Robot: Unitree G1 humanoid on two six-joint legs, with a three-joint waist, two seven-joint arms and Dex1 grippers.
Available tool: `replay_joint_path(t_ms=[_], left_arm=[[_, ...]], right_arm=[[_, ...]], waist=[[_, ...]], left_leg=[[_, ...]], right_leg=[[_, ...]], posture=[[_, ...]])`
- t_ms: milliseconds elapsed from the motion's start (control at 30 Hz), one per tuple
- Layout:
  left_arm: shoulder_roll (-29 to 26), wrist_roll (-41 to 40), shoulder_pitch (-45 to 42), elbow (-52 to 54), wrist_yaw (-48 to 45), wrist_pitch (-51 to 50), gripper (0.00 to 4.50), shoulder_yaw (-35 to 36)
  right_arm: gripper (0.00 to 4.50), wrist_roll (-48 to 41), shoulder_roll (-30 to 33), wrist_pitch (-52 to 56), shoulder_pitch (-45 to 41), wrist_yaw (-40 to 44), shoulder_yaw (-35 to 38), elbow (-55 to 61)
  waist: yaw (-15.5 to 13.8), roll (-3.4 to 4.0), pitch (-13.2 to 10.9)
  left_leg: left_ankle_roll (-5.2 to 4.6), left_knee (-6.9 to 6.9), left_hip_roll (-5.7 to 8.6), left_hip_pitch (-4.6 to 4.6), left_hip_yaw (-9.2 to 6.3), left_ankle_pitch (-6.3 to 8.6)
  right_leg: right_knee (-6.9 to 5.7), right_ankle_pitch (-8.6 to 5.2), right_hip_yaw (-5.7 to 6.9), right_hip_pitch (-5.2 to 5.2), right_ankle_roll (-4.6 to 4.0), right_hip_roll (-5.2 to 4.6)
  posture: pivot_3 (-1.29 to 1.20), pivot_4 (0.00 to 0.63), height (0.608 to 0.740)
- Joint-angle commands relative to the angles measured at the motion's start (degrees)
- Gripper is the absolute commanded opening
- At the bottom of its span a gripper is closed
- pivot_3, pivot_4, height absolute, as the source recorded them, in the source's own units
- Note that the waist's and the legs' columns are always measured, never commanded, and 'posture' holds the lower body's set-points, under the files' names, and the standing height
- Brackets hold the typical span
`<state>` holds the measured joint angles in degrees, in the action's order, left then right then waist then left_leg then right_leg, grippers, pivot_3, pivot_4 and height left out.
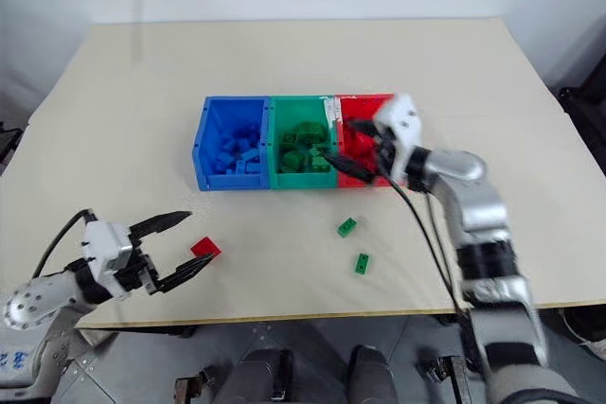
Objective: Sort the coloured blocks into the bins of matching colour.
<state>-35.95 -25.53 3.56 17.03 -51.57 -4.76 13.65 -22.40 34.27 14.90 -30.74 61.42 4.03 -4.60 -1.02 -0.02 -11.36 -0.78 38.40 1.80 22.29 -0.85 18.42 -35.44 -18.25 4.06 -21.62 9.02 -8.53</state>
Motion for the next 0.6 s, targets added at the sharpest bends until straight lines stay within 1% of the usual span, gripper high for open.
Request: replay_joint_path(t_ms=[33,100,200,333,433,600], left_arm=[[-1.0,-0.3,-3.0,-1.2,-2.9,-0.6,4.50,-2.9],[-1.6,0.3,-5.3,-2.5,-4.7,-0.5,4.50,-5.1],[-1.9,0.9,-7.8,-4.3,-6.6,-0.4,4.50,-7.5],[-1.3,1.4,-10.5,-6.5,-7.8,0.4,4.50,-9.5],[-0.7,0.5,-11.7,-7.3,-8.6,0.9,4.50,-9.6],[-0.6,0.5,-11.2,-7.6,-8.2,1.5,4.50,-8.5]], right_arm=[[4.47,-3.9,6.4,-8.2,8.9,10.2,7.0,4.3],[4.47,-5.7,8.9,-9.6,14.9,12.0,11.7,4.4],[4.47,-7.7,10.5,-12.1,20.9,13.5,17.1,3.4],[4.47,-6.5,12.9,-15.9,27.1,16.3,20.3,0.1],[4.47,-6.2,13.0,-16.9,28.8,16.3,20.1,-0.9],[4.47,-4.2,12.2,-19.0,25.9,17.4,14.4,-1.1]], waist=[[0.0,0.01,0.0],[0.0,0.01,0.0],[0.5,0.01,0.0],[0.8,0.01,0.0],[0.8,0.01,0.0],[1.2,0.01,0.0]], left_leg=[[-0.02,0.00,0.01,-0.05,0.07,0.01],[-0.03,-0.01,0.06,-0.09,0.17,0.01],[0.00,-0.01,-0.01,-0.17,0.38,0.00],[0.03,0.07,-0.17,-0.23,0.45,-0.02],[0.03,0.14,-0.33,-0.22,0.45,-0.02],[0.03,0.24,-0.37,-0.22,0.46,-0.02]], right_leg=[[0.02,0.01,0.00,0.02,0.01,0.00],[0.07,0.01,-0.01,0.04,0.02,0.03],[0.12,0.01,-0.01,0.06,0.02,0.07],[0.11,0.01,-0.01,0.13,0.02,0.06],[0.09,0.01,-0.01,0.13,0.03,0.07],[0.05,0.01,-0.02,0.14,0.03,0.07]], posture=[[0.00,0.150,0.740],[0.00,0.150,0.740],[0.00,0.150,0.740],[0.00,0.150,0.740],[0.00,0.150,0.740],[0.00,0.150,0.740]])
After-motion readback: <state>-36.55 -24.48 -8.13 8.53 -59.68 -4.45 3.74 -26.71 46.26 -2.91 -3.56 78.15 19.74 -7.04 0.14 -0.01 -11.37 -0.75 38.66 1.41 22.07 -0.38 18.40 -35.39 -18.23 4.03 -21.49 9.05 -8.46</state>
